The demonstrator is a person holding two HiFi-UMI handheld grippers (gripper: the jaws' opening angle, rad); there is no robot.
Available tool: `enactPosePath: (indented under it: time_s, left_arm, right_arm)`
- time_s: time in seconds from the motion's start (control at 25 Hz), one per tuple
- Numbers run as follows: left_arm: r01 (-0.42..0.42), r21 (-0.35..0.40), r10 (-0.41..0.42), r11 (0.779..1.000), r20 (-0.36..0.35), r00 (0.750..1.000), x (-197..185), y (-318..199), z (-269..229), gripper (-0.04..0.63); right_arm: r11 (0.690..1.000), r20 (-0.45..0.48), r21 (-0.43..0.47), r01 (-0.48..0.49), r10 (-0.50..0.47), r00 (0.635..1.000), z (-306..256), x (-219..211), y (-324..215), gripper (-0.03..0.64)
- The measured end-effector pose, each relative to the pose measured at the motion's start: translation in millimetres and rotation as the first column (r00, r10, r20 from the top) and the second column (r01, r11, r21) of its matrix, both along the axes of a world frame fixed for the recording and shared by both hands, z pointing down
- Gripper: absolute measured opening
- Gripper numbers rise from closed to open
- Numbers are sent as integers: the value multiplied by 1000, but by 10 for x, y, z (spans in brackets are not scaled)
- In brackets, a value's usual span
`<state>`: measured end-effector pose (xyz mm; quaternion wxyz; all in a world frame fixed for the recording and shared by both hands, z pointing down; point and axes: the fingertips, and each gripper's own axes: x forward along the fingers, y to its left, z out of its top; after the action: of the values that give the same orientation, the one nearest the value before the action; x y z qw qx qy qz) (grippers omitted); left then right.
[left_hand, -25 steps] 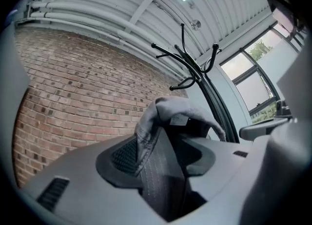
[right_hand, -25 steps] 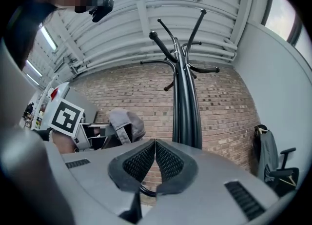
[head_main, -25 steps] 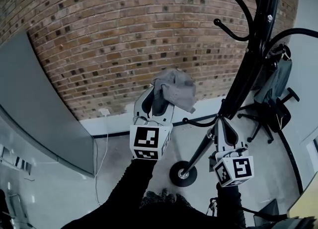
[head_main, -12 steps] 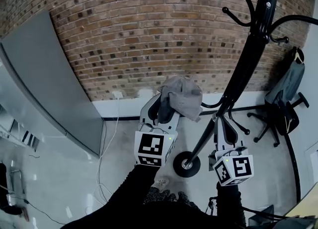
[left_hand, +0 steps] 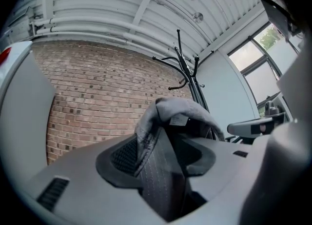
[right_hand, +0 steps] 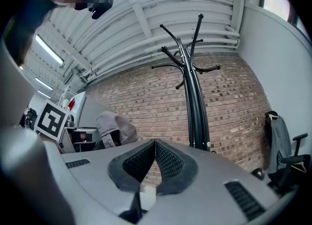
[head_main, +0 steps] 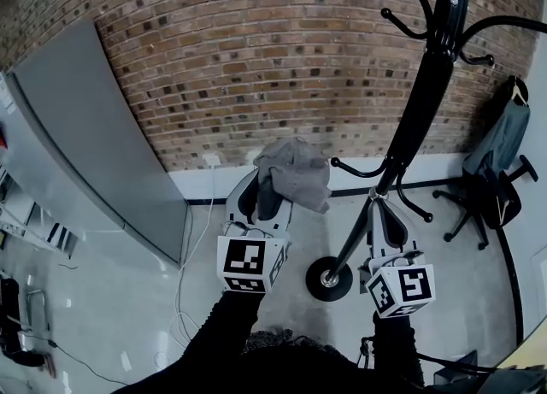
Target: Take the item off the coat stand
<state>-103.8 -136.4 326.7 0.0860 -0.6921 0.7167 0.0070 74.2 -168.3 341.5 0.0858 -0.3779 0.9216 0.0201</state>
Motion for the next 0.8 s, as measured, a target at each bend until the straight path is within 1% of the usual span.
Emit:
enactPosePath:
  time_s: [0.2, 0.4, 0.56, 0.8]
  left_arm:
    - [8, -5, -8, 1000, -6, 1000, -145, 86, 37, 218]
    - [7, -13, -7, 1000, -6, 1000, -293, 122, 85, 218]
    - [-10, -16, 10, 1000, -10, 1000, -396, 166, 103, 218]
    - [-33, -27, 33, 999, -26, 999, -558, 200, 150, 218]
  right_arm:
    - [1000, -19, 6, 3, -3, 1000, 11, -150, 81, 11]
    - [1000, -20, -5, -22, 22, 1000, 7, -236, 124, 9]
    - [999, -28, -5, -52, 52, 998, 7, -319, 175, 10]
    - [996, -42, -40, -74, 72, 997, 88, -495, 240, 9]
